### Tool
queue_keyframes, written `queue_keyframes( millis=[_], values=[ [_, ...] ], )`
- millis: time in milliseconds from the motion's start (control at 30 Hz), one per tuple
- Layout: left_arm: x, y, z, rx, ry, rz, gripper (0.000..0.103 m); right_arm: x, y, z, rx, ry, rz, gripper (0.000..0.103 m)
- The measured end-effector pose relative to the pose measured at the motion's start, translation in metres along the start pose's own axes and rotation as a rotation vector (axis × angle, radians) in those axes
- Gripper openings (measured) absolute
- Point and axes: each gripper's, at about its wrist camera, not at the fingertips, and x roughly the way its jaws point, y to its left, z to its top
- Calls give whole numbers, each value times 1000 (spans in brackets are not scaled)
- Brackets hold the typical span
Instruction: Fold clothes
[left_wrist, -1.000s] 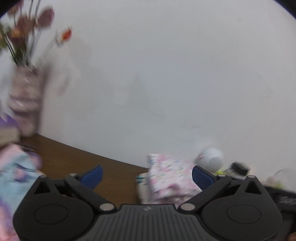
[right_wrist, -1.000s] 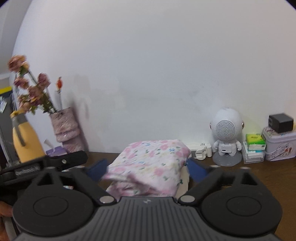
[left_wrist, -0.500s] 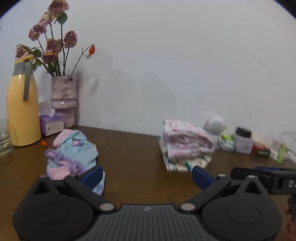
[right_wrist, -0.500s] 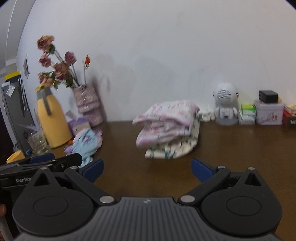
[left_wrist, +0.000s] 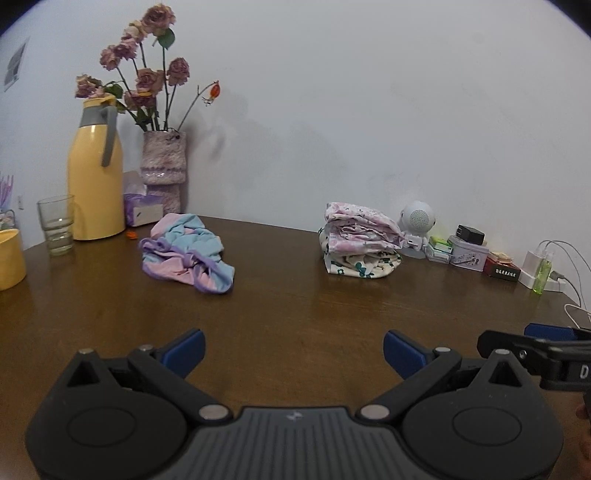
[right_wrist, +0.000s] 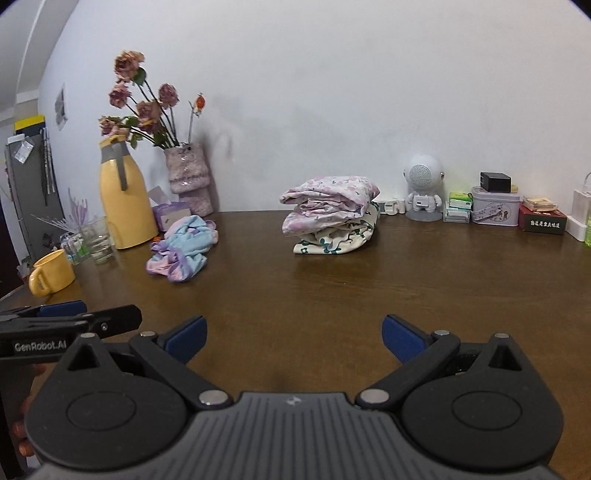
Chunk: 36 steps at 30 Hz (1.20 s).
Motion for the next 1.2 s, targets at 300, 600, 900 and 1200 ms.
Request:
queue_keyframes(
  millis=[300, 600, 900, 1200],
  values=[
    [-38, -10, -18, -11, 1, 25, 103, -26, 10, -15, -49, 1, 10, 103],
    [-63, -18, -27, -6, -26, 58, 103, -36, 18, -17, -89, -29, -4, 103],
    [-66, -17, -33, -14, -12, 79, 103, -38, 21, -17, -106, -39, -3, 103],
    [-64, -15, -35, -20, -8, 85, 103, -33, 19, -18, -96, -18, -5, 103]
  ],
)
